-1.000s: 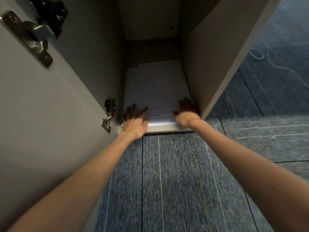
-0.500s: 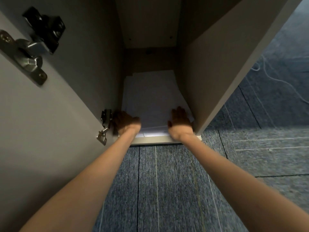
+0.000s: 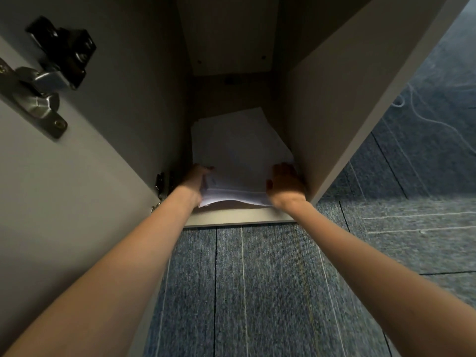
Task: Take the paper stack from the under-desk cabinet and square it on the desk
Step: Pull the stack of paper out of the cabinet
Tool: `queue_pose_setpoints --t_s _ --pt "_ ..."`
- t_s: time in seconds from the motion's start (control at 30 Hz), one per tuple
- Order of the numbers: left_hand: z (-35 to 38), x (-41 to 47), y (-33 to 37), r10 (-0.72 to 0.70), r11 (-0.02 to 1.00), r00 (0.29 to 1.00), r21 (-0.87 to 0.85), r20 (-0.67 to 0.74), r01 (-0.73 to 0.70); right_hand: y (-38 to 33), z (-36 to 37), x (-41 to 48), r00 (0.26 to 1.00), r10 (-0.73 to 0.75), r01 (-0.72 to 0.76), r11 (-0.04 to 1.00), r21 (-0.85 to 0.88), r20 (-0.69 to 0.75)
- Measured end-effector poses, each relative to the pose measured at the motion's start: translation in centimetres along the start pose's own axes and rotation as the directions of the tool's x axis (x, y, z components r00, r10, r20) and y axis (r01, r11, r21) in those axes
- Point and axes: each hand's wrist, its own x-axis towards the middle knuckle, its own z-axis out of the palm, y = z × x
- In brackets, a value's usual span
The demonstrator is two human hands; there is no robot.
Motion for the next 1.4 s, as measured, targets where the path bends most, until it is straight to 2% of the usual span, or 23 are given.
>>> queue_pose_setpoints --t_s 0.03,0.07,0.13,0.2,0.27,0.37,0.5,0.63,0.77,0.97,1.07,1.17,1.27,1.33,1.4 --pt "-0.2 -0.6 0.1 -0.053 0.997 0.997 -0.051 0.059 0.056 0.0 0.0 0.0 1.000 0.007 -0.007 1.000 0.012 -0.003" --pt "-0.3 -0.9 -0.2 -0.101 0.994 0.991 -0.026 0.090 0.104 0.1 0.1 0.0 1.000 0.011 -0.011 1.000 0.027 -0.006" --pt "0.2 -1.3 -0.5 -0.155 0.981 0.983 0.129 0.101 0.142 0.2 0.0 -0.1 1.000 0.006 -0.006 0.999 0.048 -0.008" --pt "1.1 -1.3 -1.0 -0.103 0.961 0.994 0.260 0.037 0.090 0.3 -0.3 -0.2 1.000 -0.006 0.007 0.998 0.058 -0.017" --pt "1.4 -0.8 -1.2 -0.004 0.951 0.997 0.308 -0.080 0.029 0.2 -0.9 -0.2 0.998 0.002 0.002 0.998 0.070 -0.058" --pt "0.7 -0.2 -1.2 0.095 0.953 0.967 0.303 -0.235 -0.020 -0.2 -1.7 -0.1 0.987 0.052 -0.035 0.994 0.106 -0.155" --pt "-0.3 -0.4 -1.6 0.069 0.975 0.951 0.222 -0.303 0.000 -1.1 -1.8 1.1 0.966 0.216 -0.166 0.940 0.298 -0.144" --pt "-1.0 -1.0 -3.0 0.057 0.980 0.975 0.196 -0.214 -0.015 -0.8 -2.3 2.6 0.935 0.354 -0.298 0.818 0.492 -0.022" --pt "-1.8 -2.0 -4.3 -0.012 0.999 0.993 0.030 -0.121 0.015 -0.4 -1.7 2.4 0.918 0.396 -0.332 0.748 0.575 0.015" --pt "-2.0 -2.9 -3.7 -0.054 0.997 0.999 0.056 -0.001 0.054 0.0 -0.6 2.4 0.910 0.398 -0.393 0.732 0.556 0.119" --pt "-1.6 -2.7 -3.6 -0.080 0.995 0.995 0.058 0.059 0.076 -0.6 -1.1 1.7 0.924 0.373 -0.364 0.789 0.496 0.084" --pt "-1.3 -2.9 -3.4 -0.054 0.998 0.998 0.027 0.011 0.054 -1.1 -1.7 0.8 0.944 0.324 -0.308 0.803 0.511 0.060" --pt "-1.3 -4.3 -2.4 -0.050 0.999 0.999 -0.018 0.001 0.050 -1.7 -3.1 -0.2 0.949 0.300 -0.297 0.757 0.582 0.094" --pt "-1.6 -6.0 -1.5 -0.057 0.998 0.998 -0.032 -0.023 0.056 -2.1 -4.6 -1.6 0.954 0.261 -0.294 0.726 0.622 0.148" --pt "-2.1 -8.1 -0.2 -0.050 0.999 0.996 -0.020 -0.079 0.049 -2.4 -6.6 -3.4 0.934 0.269 -0.356 0.675 0.646 0.235"
